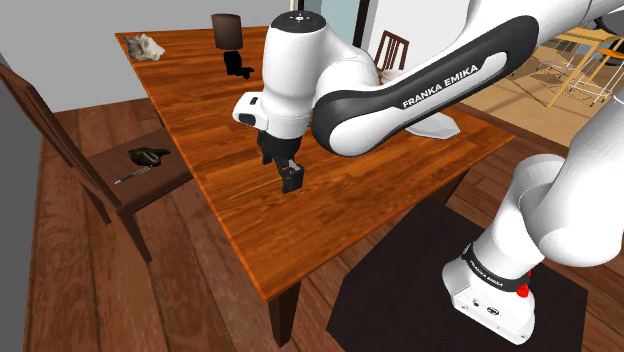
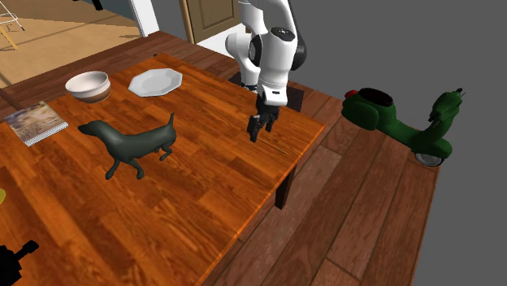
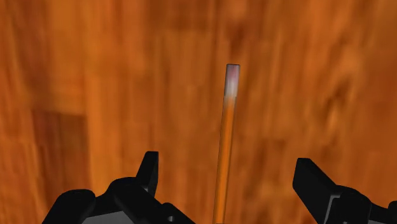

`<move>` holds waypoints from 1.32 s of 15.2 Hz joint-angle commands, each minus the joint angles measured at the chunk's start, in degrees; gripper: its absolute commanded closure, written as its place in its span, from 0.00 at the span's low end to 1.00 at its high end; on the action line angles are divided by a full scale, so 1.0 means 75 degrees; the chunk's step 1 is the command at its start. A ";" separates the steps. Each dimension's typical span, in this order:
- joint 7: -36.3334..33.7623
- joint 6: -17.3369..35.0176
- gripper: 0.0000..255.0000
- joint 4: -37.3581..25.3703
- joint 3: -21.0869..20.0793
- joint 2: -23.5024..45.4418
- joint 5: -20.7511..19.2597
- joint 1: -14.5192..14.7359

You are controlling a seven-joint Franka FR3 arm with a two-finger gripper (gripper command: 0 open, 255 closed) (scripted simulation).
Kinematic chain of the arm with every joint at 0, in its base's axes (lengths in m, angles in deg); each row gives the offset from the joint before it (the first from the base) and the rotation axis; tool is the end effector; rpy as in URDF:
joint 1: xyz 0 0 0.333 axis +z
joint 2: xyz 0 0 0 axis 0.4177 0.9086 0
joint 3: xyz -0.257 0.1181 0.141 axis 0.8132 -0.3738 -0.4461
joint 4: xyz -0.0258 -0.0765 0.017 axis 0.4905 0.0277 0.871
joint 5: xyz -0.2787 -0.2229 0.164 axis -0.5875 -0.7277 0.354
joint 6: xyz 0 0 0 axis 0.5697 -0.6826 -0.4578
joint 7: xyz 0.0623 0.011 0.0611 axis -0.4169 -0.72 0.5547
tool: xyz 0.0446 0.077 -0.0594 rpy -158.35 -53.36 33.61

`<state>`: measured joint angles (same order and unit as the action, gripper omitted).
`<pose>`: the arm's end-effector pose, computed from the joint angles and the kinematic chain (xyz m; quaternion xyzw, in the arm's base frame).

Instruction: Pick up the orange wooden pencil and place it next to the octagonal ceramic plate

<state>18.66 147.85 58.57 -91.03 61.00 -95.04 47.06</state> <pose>0.4299 0.3159 0.4072 0.7519 0.6491 0.0680 0.0935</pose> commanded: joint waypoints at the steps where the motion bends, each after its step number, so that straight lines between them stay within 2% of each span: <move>1: 0.0000 0.0002 0.00 0.0001 0.0000 0.0001 -0.0001 0.0000; 2: 0.0000 0.0002 1.00 0.0000 0.0000 0.0001 -0.0001 0.0000; 11: 0.0000 0.0002 1.00 0.0001 0.0000 0.0001 -0.0001 0.0000; 20: 0.0300 -0.0874 1.00 -0.0529 0.0013 -0.0386 0.0273 0.0023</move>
<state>20.63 142.15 55.07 -90.96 58.51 -93.25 47.20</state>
